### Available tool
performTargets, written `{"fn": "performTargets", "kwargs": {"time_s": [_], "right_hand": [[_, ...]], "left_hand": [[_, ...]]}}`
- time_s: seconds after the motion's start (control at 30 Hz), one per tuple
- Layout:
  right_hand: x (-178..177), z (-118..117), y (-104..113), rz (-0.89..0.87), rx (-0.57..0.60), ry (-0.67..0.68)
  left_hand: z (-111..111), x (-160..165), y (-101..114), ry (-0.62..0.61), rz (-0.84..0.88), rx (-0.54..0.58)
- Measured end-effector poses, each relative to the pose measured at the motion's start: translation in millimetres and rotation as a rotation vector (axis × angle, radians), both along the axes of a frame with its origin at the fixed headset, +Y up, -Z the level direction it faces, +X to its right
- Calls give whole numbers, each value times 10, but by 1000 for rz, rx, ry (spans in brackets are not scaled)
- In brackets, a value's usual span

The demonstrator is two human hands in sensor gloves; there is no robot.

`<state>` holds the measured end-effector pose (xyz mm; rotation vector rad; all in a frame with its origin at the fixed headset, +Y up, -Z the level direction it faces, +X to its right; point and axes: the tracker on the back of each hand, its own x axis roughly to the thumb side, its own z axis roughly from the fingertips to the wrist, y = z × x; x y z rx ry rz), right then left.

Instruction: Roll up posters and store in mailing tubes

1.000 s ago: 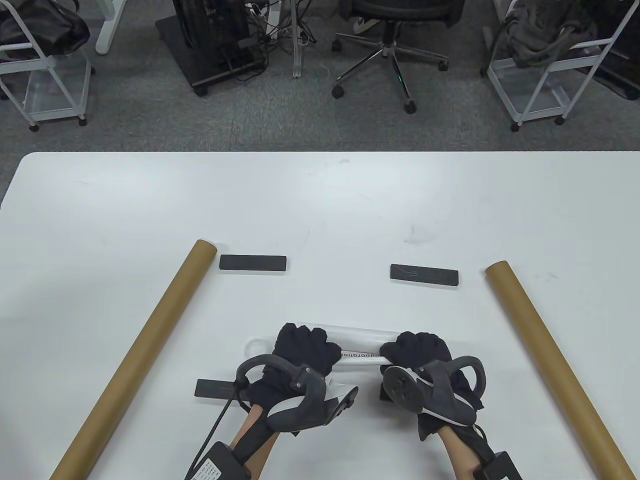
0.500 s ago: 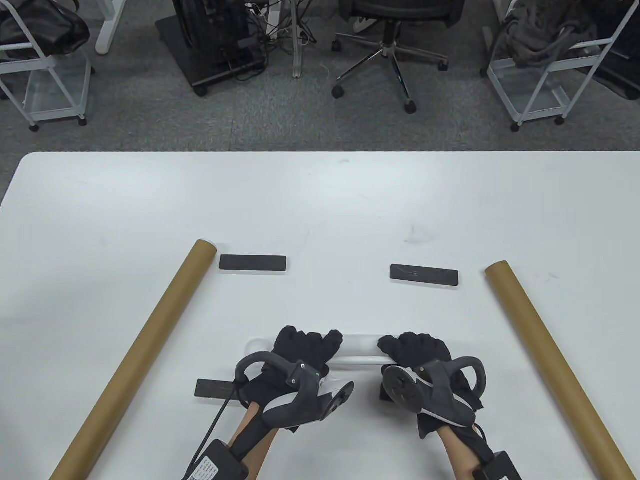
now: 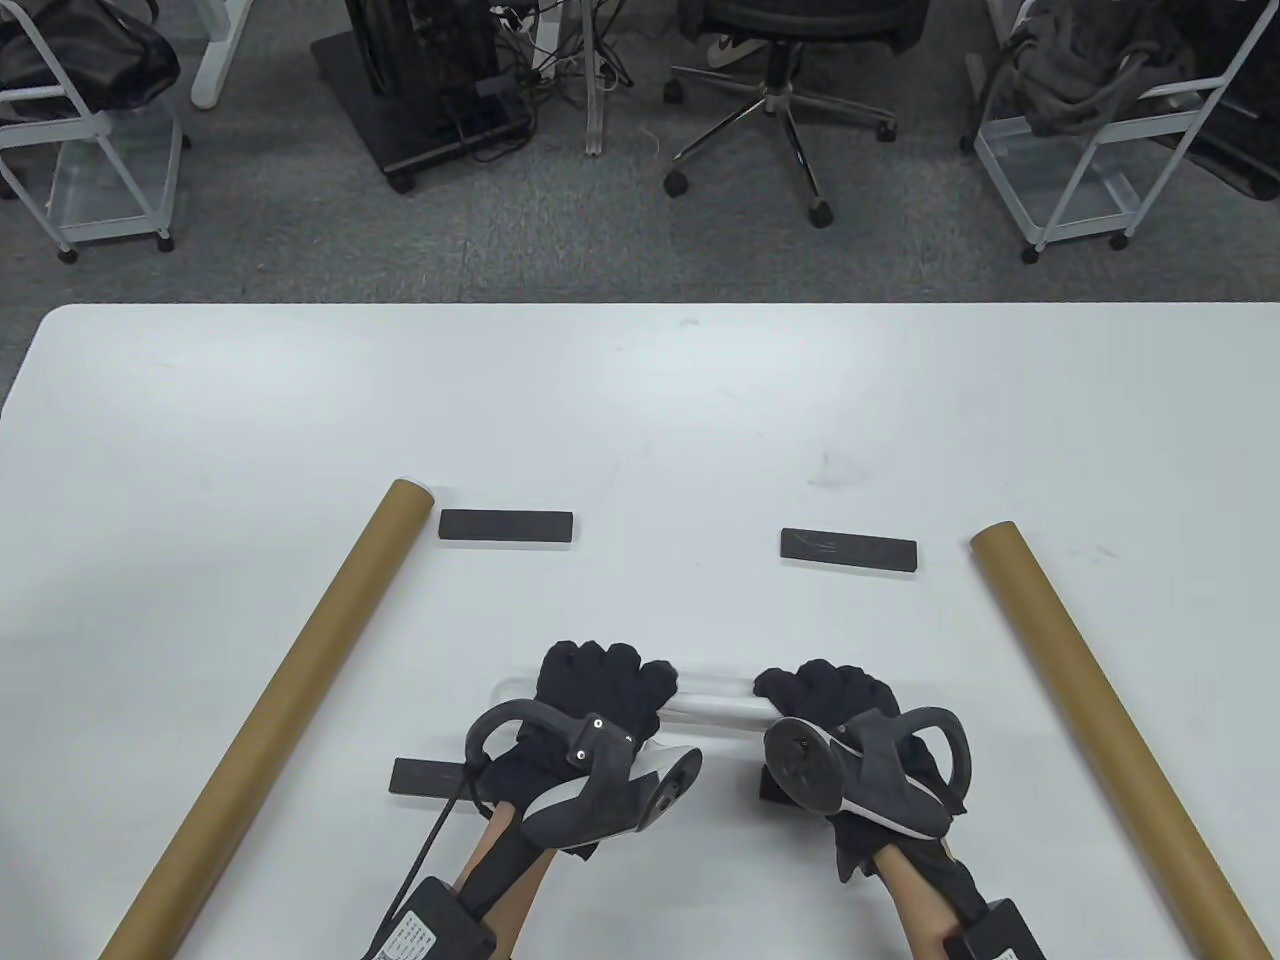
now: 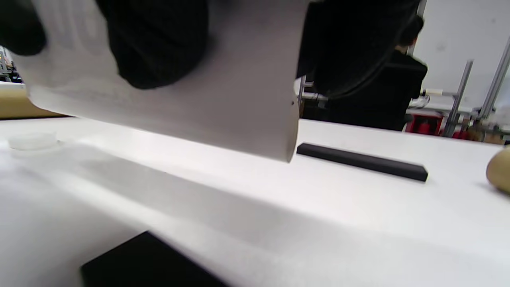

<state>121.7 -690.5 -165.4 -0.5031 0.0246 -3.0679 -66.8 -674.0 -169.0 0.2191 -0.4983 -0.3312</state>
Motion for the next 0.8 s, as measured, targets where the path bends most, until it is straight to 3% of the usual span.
{"fn": "performTargets", "kwargs": {"time_s": [0.47, 0.8], "right_hand": [[15, 4, 7, -60, -8, -2], [49, -4, 24, -56, 50, -8]], "left_hand": [[2, -38, -3, 24, -4, 15], [-24, -79, -3, 22, 15, 24]]}}
